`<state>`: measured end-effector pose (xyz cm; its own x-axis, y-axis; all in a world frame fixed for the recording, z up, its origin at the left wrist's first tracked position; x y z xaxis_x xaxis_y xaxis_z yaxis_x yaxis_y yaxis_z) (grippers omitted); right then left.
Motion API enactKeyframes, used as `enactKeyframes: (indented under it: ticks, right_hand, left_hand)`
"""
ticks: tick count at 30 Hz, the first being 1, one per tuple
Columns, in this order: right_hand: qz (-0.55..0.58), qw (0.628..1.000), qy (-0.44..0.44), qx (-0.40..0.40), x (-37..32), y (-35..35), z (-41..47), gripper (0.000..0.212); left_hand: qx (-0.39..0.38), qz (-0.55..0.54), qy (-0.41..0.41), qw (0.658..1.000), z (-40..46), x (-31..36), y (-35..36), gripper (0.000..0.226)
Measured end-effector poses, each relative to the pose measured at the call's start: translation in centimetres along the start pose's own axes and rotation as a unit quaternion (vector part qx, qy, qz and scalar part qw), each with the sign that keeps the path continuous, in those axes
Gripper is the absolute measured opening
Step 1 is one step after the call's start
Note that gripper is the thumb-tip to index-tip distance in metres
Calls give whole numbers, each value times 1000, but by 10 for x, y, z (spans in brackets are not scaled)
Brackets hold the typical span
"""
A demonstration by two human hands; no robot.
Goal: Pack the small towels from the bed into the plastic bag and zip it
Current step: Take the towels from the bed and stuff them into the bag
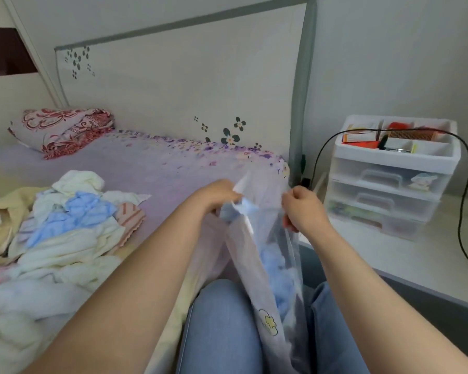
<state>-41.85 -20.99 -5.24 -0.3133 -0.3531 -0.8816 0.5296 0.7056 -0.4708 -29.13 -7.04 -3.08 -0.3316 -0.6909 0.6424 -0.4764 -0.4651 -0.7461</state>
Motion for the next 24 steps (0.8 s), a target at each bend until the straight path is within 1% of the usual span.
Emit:
enactKeyframes:
  ticks: [2,3,4,5,6,7,8,9,10,11,12,13,14,15,16,18,19,20,21,22,24]
  right_hand:
    - [-133,990,5,40,20,4,5,20]
    - [-157,985,4,76,28,4,7,21]
    - [-156,982,-4,109,34,2,7,22]
    - [-145,981,-6,127,40,2,8,23]
    - [-145,983,7,114,47,3,10,24]
    - [-164,984,30,62,54,8,14,25]
    - [-207,977,56,-21,62,16,17,25]
    - [-256,957,82,-108,71,25,18,24]
    - [-301,933,109,-162,80,32,19,22]
    - [-330,919,122,-176,88,36,22,20]
    - [-337,918,126,-164,93,38,25,19]
    - [-335,923,126,-143,96,38,28,17]
    - [-329,929,121,-118,97,37,30,17]
    - [-328,932,113,-108,98,37,32,17]
    - [-328,932,106,-110,98,39,33,16]
    - [-330,929,97,-135,102,44,36,16]
    - [-336,926,94,-144,104,46,38,16]
    - [-343,923,91,-149,105,48,39,18]
    - [-349,922,89,-144,105,49,41,19]
    - [-351,924,90,-125,103,49,43,20]
    - [-314,945,67,-54,99,48,47,21]
  left_hand:
    - [-14,35,-30,999,2,-29,17,13]
    - [-11,-14,-48,999,-1,-41,24,16]
    - [1,-125,-69,990,-2,-53,30,17]
    - [-2,-241,-99,965,-5,-60,36,18]
    - [-3,-306,-120,944,-5,-69,41,21]
    - [-7,-325,-142,935,-7,-77,46,21]
    - [-13,-296,-153,943,-3,-88,54,18]
    - [-16,-248,-158,956,-3,-94,58,14]
    - [-1,-208,-152,966,-1,-98,60,11]
    - [18,-206,-141,968,2,-101,60,11]
    - [50,-228,-124,964,8,-104,59,11]
    - [90,-227,-106,964,11,-105,56,8]
    - [109,-191,-86,972,14,-107,57,6]
    - [100,-144,-74,982,13,-107,61,8]
    - [70,-94,-69,991,12,-109,69,19]
    - [-37,33,-79,996,7,-110,91,46]
    - [-85,114,-79,987,4,-112,100,48]
    - [-107,189,-85,972,2,-114,106,40]
    - [-103,240,-95,961,0,-113,108,29]
    - [-75,246,-108,960,-1,-113,107,22]
    - [20,180,-106,978,1,-114,101,22]
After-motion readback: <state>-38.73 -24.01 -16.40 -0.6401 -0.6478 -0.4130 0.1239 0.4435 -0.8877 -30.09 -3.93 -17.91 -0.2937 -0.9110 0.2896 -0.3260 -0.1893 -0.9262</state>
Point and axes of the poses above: each hand's wrist, its own z-axis towards the middle knuckle, its own y-axis out of the palm, x = y × z, the point moved 3 cm from there along z, towards the middle knuckle, and after that the axes turned 6 degrees about y, right-handed, at the moved point
